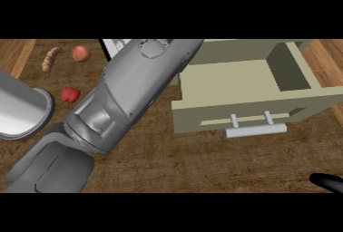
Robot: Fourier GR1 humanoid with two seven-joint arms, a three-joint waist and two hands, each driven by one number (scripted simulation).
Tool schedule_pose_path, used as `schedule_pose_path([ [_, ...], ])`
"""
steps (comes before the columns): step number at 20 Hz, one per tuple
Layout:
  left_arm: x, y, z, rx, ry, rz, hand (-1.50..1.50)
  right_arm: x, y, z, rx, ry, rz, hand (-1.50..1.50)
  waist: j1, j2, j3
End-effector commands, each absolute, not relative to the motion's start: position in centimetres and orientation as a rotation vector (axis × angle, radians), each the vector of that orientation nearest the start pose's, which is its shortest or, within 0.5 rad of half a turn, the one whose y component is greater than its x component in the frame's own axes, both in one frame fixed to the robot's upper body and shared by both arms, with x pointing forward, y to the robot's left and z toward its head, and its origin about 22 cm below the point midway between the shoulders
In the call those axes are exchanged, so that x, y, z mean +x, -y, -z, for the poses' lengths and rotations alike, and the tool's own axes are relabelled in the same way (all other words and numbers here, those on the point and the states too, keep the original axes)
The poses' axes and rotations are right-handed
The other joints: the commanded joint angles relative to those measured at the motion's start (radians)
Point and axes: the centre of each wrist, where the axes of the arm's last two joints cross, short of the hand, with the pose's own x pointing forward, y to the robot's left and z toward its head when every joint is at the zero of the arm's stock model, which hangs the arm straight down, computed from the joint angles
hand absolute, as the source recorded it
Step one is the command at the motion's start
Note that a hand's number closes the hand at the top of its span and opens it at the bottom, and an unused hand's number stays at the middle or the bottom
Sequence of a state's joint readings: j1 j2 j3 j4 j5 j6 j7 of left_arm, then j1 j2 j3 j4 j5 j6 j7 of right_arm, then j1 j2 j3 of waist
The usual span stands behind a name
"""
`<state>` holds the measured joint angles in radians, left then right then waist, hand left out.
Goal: Pick up the can, place it into the drawer and close the drawer
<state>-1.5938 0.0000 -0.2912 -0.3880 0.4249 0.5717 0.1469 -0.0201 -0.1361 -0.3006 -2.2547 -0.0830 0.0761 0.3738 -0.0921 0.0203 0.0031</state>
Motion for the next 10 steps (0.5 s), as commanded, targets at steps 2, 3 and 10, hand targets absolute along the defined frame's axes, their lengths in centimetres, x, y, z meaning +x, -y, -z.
schedule_pose_path([
  [2,42.9,2.7,-26.3,0.119,1.704,0.113,-1.5,18.6,29.5,-16.8,-0.235,1.906,-0.022,-1.5,-0.009,0.002,0.001],
  [3,43.5,1.7,-24.3,0.125,1.694,0.108,-1.5,18.9,29.3,-17.3,-0.242,1.919,-0.01,-1.5,-0.009,0.006,0.0],
  [10,43.4,2.0,-24.8,0.125,1.724,0.062,-1.5,20.2,28.2,-17.7,-0.328,1.955,-0.165,-1.5,-0.014,0.013,0.0],
])
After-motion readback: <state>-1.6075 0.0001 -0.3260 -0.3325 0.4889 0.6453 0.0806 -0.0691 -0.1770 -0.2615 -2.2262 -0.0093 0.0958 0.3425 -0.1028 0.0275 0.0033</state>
